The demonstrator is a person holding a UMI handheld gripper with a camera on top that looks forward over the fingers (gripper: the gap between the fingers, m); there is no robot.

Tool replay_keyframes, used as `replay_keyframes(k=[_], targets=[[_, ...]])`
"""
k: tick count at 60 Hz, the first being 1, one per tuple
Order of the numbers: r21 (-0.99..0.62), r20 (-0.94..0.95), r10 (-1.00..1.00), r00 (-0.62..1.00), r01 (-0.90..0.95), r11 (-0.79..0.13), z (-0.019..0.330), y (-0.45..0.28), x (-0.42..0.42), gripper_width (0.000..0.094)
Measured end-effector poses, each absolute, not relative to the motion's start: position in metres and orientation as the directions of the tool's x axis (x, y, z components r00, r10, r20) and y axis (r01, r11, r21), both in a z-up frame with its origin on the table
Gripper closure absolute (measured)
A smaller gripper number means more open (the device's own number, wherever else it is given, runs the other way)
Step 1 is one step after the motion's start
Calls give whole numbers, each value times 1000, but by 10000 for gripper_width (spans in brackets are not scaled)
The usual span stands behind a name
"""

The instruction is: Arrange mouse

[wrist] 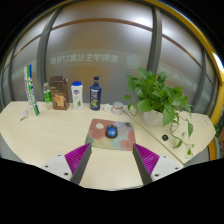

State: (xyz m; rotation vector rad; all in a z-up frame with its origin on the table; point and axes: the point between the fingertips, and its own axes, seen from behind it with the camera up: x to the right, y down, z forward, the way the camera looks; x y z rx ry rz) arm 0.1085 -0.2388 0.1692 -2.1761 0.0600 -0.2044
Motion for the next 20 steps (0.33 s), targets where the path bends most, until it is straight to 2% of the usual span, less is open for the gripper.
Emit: replay_keyframes(k=[20], targets=[[-816, 124, -132, 984, 26, -577, 178, -269, 108, 83]])
